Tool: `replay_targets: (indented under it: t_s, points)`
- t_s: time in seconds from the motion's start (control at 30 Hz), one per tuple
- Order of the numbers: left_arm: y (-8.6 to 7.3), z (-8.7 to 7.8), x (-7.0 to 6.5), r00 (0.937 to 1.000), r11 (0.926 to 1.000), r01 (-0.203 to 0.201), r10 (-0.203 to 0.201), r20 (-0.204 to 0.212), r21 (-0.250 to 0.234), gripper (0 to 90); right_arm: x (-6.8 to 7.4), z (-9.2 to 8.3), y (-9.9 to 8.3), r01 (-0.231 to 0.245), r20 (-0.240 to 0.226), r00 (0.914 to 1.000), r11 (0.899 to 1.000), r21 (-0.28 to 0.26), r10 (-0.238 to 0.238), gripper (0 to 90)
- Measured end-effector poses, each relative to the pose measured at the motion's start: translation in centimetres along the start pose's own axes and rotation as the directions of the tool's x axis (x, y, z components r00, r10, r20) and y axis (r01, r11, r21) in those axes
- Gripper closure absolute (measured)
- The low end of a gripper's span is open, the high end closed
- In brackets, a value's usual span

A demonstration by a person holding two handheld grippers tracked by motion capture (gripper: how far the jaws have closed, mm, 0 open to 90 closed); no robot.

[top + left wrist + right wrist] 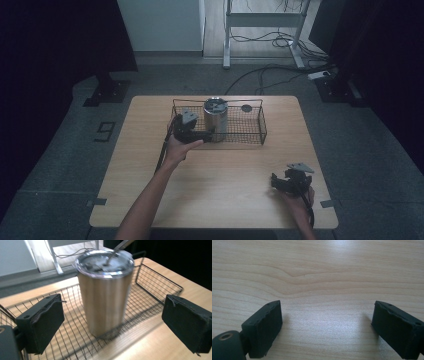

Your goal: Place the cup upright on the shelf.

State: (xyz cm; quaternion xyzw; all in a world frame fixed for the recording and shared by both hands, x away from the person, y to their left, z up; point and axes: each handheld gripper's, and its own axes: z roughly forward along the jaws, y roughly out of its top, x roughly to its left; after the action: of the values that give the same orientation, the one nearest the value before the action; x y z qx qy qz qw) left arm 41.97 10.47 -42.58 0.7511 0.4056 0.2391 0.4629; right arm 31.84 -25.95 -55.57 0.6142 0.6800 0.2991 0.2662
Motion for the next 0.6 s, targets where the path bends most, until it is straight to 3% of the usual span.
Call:
replay_targets:
  t_s: [0.13, 0.4, 0.6]
  points:
    - [-1.5, -1.6, -0.3, 0.9999, 1.0, 0.003, -0.003, 0.014, -0.008, 5.7, 0.0, 0.0, 0.0, -0.002, 0.001, 1.0, 1.0, 0.0, 0.002, 9.2]
    - [-4.5, -3.9, -0.9, 0.9995, 0.9993, 0.002, -0.003, 0.033, 0.036, 6.6, 0.0, 0.0, 0.0, -0.002, 0.001, 1.0, 1.0, 0.001, 0.002, 9.1]
    - [-7.6, -5.7, -0.7, 0.999, 0.9984, 0.026, -0.028, 0.036, 0.051, 7.5, 0.0, 0.0, 0.0, -0.004, 0.003, 1.0, 1.0, 0.001, 0.004, 9.2]
